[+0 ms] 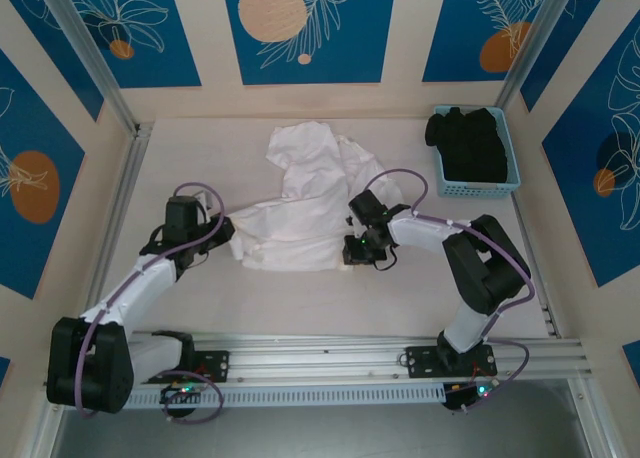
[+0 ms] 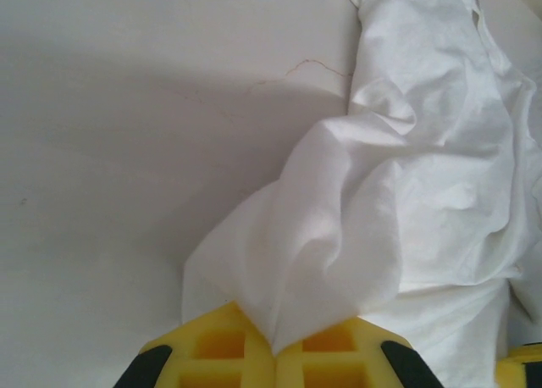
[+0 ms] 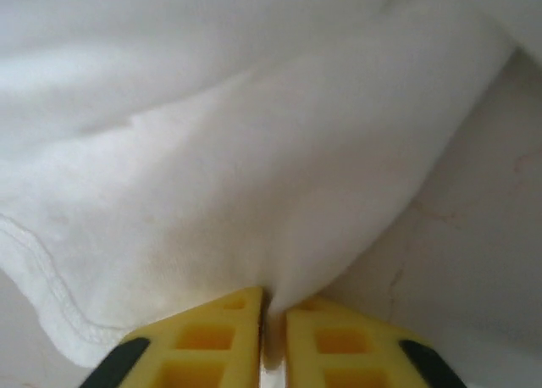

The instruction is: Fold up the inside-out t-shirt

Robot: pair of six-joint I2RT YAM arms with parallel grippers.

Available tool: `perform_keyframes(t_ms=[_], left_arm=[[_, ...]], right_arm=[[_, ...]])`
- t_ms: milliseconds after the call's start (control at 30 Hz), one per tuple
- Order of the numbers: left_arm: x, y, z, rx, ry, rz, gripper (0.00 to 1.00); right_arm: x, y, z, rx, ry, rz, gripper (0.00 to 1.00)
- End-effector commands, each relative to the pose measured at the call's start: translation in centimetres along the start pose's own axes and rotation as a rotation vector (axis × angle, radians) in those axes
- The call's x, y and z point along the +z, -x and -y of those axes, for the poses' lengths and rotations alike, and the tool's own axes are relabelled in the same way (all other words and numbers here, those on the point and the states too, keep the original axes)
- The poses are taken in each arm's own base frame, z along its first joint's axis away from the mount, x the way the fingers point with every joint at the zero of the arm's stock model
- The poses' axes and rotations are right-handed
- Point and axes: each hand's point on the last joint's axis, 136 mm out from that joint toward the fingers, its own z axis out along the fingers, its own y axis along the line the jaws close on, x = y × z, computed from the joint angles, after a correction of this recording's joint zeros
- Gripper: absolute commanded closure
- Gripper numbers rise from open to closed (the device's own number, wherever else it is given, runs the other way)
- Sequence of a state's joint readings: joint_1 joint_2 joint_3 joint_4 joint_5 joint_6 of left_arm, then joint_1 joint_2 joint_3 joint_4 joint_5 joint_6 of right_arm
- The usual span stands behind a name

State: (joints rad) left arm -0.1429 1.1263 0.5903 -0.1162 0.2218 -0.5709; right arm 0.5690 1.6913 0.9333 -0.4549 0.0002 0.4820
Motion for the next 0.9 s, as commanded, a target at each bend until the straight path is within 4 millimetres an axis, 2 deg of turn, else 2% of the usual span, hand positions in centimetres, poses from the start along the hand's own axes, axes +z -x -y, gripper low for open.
perform_keyframes(t_ms=[0, 133, 200, 267, 367, 433, 600, 733, 867], left_arm=[[-0.4, -0.2, -2.5, 0.034, 0.106, 0.015, 0.96], [0.0, 0.1, -4.2, 0.047, 0.182, 0.030, 0.93], [0.6, 0.0, -4.8, 0.045, 0.207, 0.019, 0.90], [1.4, -0.4, -5.3, 0.041, 0.222, -0.006, 0.86], [2.0, -1.3, -5.8, 0.033, 0.227, -0.044, 0.68], [1.8, -2.4, -6.0, 0.024, 0.217, -0.068, 0.59], [0.4, -5.3, -7.0, 0.002, 0.237, -0.113, 0.45], [0.0, -6.5, -7.8, -0.016, 0.254, -0.111, 0.38], [1.3, -6.6, -6.7, -0.030, 0.184, -0.147, 0.39]], right_arm=[[-2.6, 2.6, -0.2, -0.036, -0.001, 0.121, 0.94], [-5.5, 4.0, 0.8, 0.005, 0.054, 0.172, 0.97], [-6.1, 4.3, 0.6, 0.019, 0.092, 0.185, 0.98], [-6.0, 4.4, 0.0, 0.024, 0.128, 0.183, 0.98], [-5.5, 4.5, -0.8, 0.029, 0.168, 0.175, 0.98], [-5.3, 4.6, -0.8, 0.028, 0.171, 0.173, 0.98], [-5.1, 4.7, -0.9, 0.019, 0.175, 0.170, 0.98], [-5.2, 4.9, -1.0, 0.009, 0.177, 0.174, 0.98], [-5.0, 5.0, -0.8, 0.006, 0.174, 0.170, 0.98]])
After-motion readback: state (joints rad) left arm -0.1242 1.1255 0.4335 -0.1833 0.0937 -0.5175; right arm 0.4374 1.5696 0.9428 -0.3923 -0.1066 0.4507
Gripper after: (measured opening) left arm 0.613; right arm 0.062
